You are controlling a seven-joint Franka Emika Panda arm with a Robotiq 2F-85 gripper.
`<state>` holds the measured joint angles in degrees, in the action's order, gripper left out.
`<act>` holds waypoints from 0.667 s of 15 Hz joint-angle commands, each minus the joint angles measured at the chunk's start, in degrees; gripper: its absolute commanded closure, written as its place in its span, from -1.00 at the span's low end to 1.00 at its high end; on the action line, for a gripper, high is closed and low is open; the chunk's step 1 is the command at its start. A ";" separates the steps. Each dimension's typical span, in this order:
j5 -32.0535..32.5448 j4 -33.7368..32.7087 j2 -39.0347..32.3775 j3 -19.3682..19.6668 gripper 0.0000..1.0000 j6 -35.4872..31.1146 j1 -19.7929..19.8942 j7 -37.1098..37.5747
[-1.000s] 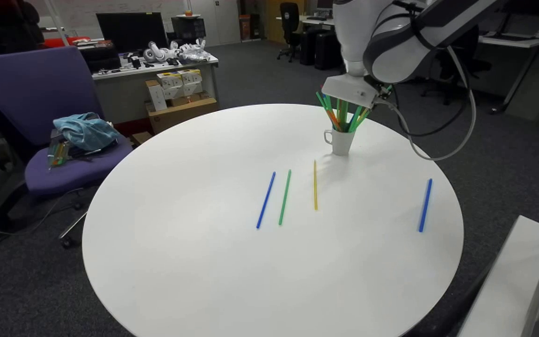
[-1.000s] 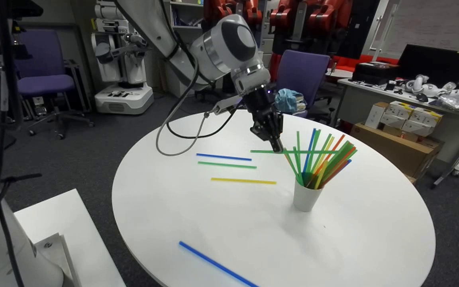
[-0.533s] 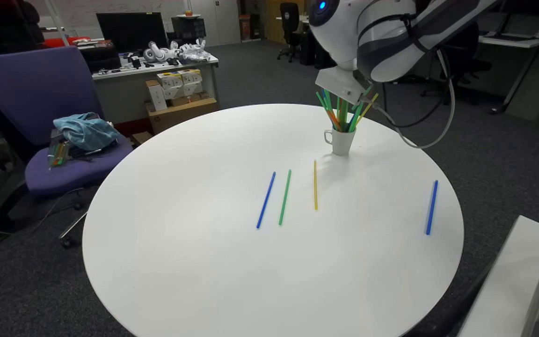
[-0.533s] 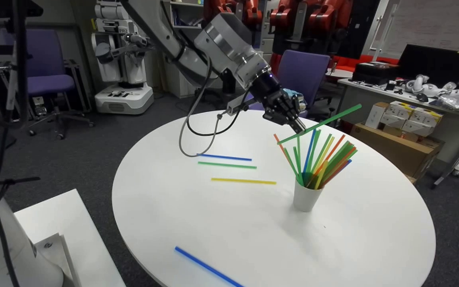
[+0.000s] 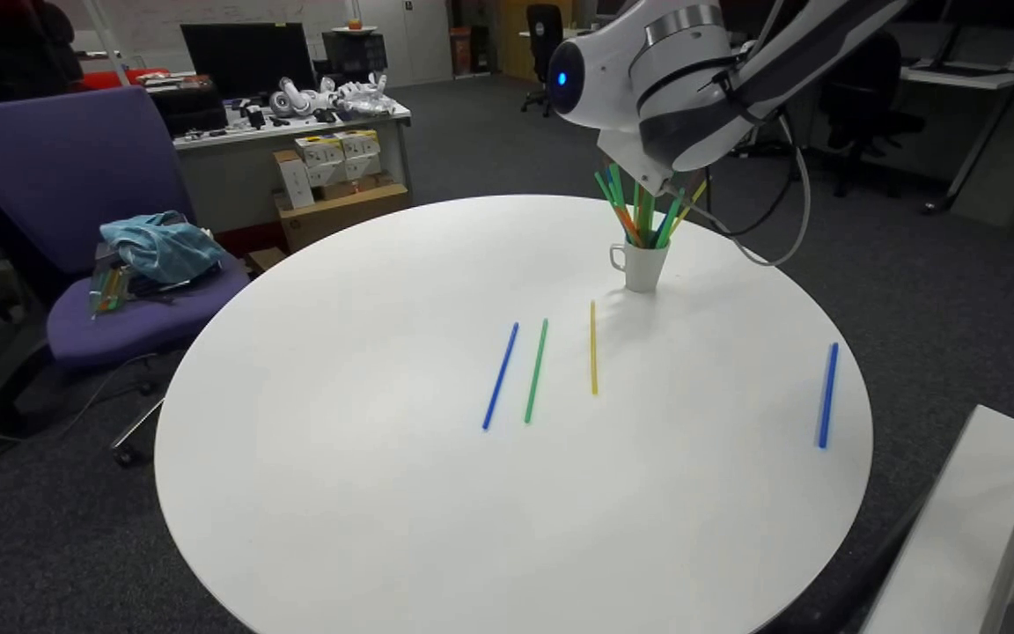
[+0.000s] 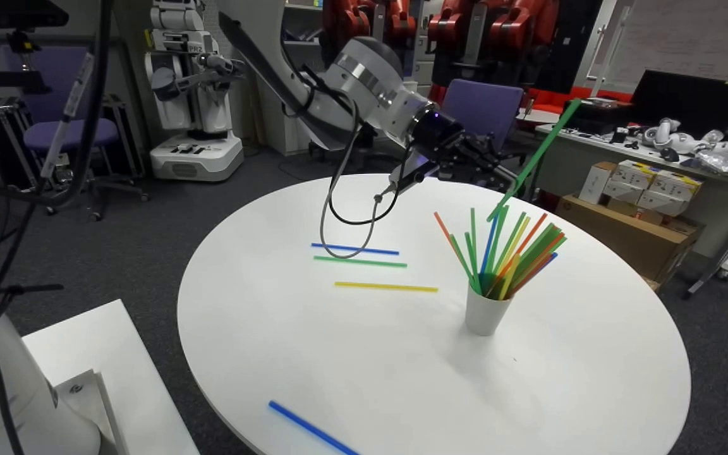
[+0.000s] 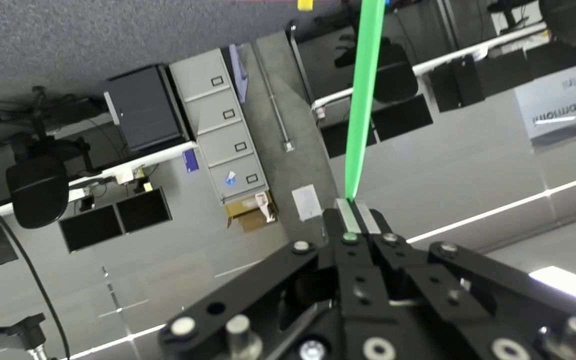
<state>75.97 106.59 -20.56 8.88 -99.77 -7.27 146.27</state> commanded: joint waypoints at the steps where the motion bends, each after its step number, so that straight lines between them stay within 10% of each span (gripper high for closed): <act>1: 3.81 -5.78 -4.68 -2.49 1.00 11.10 0.54 4.67; 7: 2.48 -18.38 -15.06 2.37 1.00 21.33 -4.85 3.04; 10: 1.22 -20.66 -19.03 -3.97 1.00 22.18 0.04 -2.66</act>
<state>78.02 90.71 -34.84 8.27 -79.50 -10.29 148.54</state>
